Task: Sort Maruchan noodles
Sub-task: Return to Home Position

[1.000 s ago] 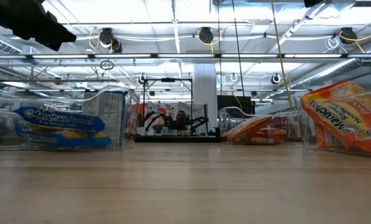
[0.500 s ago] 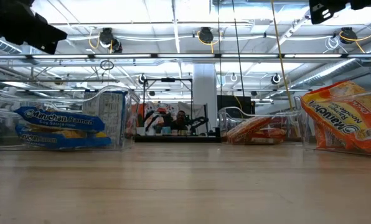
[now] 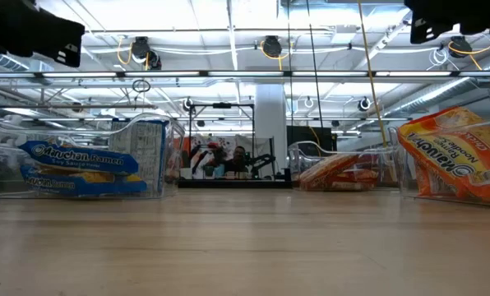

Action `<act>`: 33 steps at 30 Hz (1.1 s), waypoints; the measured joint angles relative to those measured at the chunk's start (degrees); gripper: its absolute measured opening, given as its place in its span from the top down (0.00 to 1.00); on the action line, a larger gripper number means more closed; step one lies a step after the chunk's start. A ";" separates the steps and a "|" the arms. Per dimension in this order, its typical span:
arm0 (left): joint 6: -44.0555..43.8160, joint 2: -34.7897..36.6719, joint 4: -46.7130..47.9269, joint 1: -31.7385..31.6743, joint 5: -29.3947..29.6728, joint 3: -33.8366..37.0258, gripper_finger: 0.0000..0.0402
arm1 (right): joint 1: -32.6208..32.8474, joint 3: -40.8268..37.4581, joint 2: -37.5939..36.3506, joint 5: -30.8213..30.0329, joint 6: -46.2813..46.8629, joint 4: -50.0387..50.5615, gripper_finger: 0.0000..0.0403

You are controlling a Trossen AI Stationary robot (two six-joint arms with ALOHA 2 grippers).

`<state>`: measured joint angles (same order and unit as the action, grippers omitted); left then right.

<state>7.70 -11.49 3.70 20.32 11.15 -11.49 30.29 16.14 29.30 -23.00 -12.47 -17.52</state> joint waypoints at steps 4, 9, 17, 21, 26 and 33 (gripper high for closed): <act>1.42 -0.02 -4.49 -0.45 -0.19 3.36 0.99 | -2.18 -1.37 -2.35 8.28 -0.56 -0.31 1.00; 1.18 0.00 -4.79 -2.28 -2.06 4.01 0.99 | -4.09 -1.46 -4.66 13.98 -0.19 1.21 1.00; 0.28 0.00 -3.96 -4.13 -6.31 4.01 0.99 | -6.20 -1.53 -7.20 15.65 1.66 8.58 1.00; 0.17 0.00 -3.40 -4.35 -6.44 4.01 0.99 | -6.50 -2.22 -7.98 16.56 1.66 8.45 1.00; 0.82 0.00 -3.43 -4.35 -6.42 4.01 0.99 | -7.75 -6.16 -9.85 18.68 1.10 4.06 1.00; 1.03 0.00 -3.46 -4.34 -6.42 4.01 0.99 | -10.76 -8.96 -13.41 18.78 3.28 2.64 1.00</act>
<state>8.73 -11.49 0.24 15.98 4.73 -7.49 19.52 7.18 15.90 -4.22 -9.19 -14.88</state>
